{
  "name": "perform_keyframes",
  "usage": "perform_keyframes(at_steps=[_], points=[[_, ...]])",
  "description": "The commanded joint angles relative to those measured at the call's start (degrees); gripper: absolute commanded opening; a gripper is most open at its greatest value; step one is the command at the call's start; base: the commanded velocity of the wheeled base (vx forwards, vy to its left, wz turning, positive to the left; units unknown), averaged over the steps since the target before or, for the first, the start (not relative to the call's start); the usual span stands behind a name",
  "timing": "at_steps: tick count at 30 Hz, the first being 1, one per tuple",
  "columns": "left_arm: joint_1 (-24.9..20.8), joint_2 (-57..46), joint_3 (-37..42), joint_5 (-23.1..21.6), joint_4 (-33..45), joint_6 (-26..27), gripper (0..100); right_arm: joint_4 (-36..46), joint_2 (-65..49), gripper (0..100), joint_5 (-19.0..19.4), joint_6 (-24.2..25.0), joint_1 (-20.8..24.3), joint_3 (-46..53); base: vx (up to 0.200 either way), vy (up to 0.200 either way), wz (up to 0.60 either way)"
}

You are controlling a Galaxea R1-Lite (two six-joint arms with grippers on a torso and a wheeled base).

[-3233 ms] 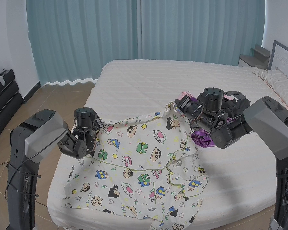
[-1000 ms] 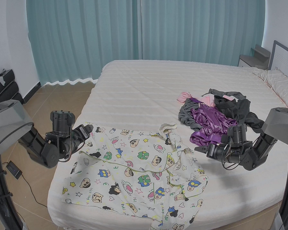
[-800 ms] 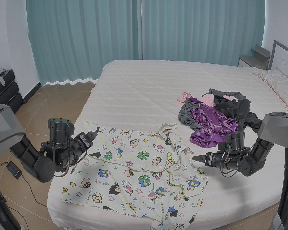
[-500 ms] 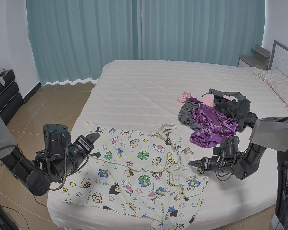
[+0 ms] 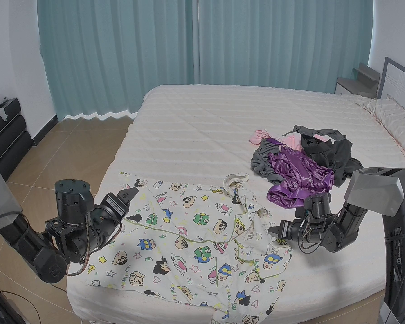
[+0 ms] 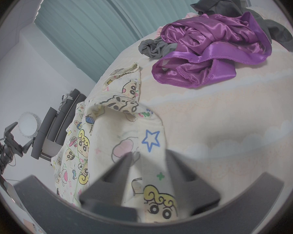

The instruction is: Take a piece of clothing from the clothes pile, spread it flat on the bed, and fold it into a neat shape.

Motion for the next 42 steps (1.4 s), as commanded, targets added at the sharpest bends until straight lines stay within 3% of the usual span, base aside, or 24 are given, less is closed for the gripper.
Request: perform_keyframes(at_steps=[1,6,23,31,35,42], points=[[0.0,0.2,0.3,0.0,-0.1,0.0,100,-0.4,0.0,0,-0.3,1.5,-0.2,0.2,0.000,0.000,0.00],[0.0,0.2,0.4,0.1,-0.2,0.0,100,-0.8,-0.2,0,-0.6,2.5,-0.4,0.6,0.000,0.000,0.00],[0.0,0.3,0.9,0.4,-0.1,0.3,100,-1.3,-9.1,0,-0.7,0.3,-9.0,12.5,0.000,0.000,0.00],[0.0,0.3,0.9,0.6,-0.1,0.4,100,-3.1,-9.1,0,-1.4,-1.4,-9.9,14.9,0.000,0.000,0.00],[0.0,0.3,1.0,0.6,-0.1,0.4,100,-3.3,-9.1,0,-5.2,-2.2,-9.9,15.4,0.000,0.000,0.00],[0.0,0.3,1.0,0.6,-0.1,0.4,100,-3.5,-9.9,0,-5.6,-4.5,-10.0,16.8,0.000,0.000,0.00]])
